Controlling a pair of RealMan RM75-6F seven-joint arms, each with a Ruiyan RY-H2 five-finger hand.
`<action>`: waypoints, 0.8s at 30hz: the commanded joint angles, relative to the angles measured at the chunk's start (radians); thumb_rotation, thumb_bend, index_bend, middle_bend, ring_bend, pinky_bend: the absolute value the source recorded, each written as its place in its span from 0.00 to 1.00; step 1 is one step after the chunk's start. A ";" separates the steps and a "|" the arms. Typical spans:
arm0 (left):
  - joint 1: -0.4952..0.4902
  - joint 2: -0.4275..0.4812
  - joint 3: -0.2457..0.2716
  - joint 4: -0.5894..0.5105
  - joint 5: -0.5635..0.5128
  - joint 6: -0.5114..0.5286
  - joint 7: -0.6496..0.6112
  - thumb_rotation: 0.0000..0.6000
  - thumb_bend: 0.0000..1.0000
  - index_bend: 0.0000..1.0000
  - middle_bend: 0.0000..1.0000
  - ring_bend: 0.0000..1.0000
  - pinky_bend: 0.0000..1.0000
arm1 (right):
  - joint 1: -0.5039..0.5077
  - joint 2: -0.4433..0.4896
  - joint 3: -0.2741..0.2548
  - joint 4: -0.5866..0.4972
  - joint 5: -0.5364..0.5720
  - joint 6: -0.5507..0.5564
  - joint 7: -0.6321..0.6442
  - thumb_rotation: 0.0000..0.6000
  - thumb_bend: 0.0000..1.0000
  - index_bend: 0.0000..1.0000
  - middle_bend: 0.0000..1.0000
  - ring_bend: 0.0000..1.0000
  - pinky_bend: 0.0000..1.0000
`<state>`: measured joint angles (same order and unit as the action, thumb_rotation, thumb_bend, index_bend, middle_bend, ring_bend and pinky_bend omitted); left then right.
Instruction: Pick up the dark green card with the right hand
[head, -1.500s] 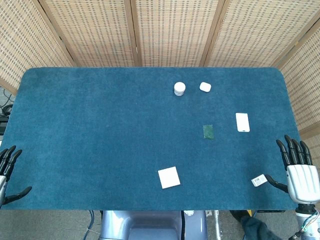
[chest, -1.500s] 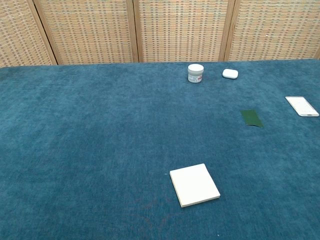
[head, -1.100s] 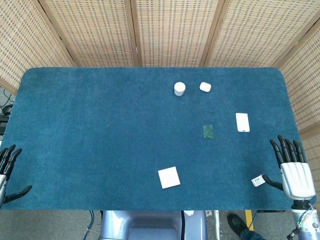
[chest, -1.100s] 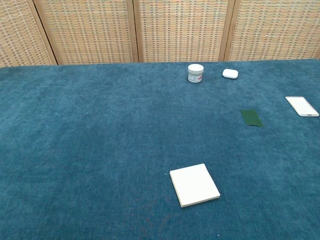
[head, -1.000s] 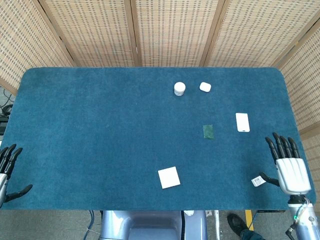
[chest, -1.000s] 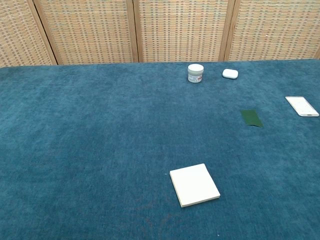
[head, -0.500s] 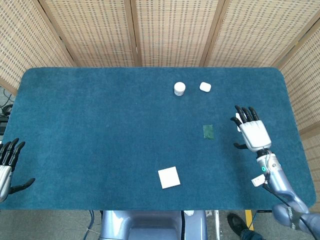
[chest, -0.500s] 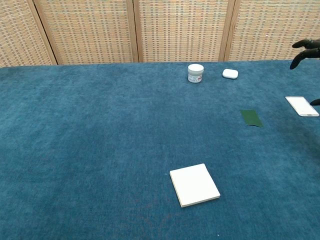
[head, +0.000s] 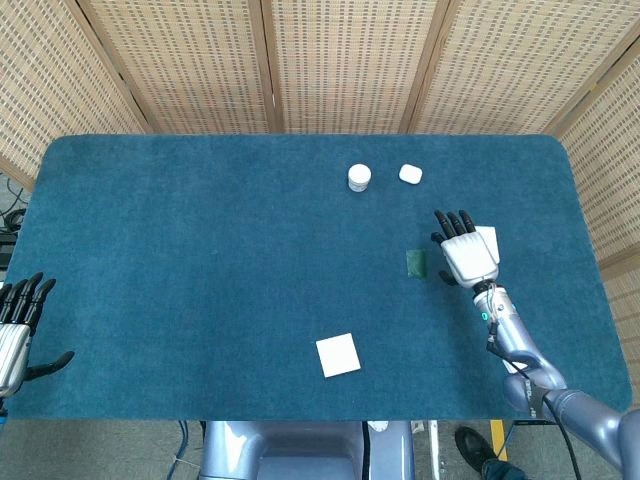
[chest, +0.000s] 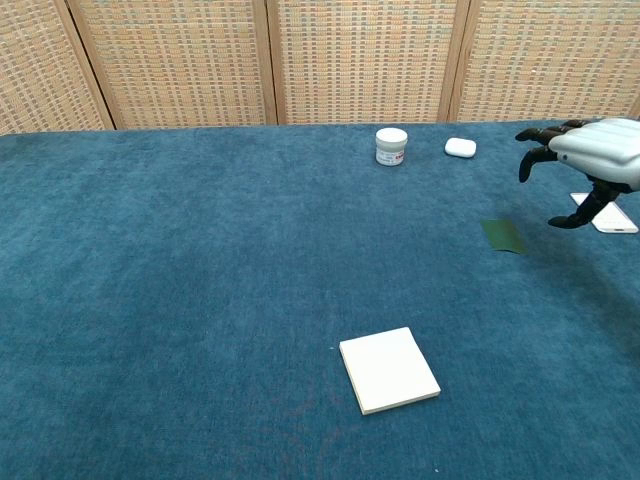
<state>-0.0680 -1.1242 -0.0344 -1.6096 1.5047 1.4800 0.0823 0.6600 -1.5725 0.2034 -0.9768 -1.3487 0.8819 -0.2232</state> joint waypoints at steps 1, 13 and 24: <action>-0.002 0.000 0.000 -0.003 -0.005 -0.004 0.004 1.00 0.00 0.00 0.00 0.00 0.00 | 0.021 -0.053 -0.019 0.066 -0.003 -0.008 -0.019 1.00 0.31 0.29 0.00 0.00 0.00; -0.007 0.004 0.002 -0.014 -0.017 -0.017 0.017 1.00 0.00 0.00 0.00 0.00 0.00 | 0.033 -0.147 -0.059 0.161 -0.030 0.024 -0.019 1.00 0.31 0.31 0.00 0.00 0.00; -0.008 0.007 0.005 -0.017 -0.019 -0.017 0.016 1.00 0.00 0.00 0.00 0.00 0.00 | 0.041 -0.176 -0.067 0.188 -0.023 0.016 -0.025 1.00 0.31 0.31 0.00 0.00 0.00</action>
<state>-0.0760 -1.1177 -0.0300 -1.6268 1.4853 1.4631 0.0982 0.7006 -1.7481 0.1365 -0.7894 -1.3728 0.8990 -0.2480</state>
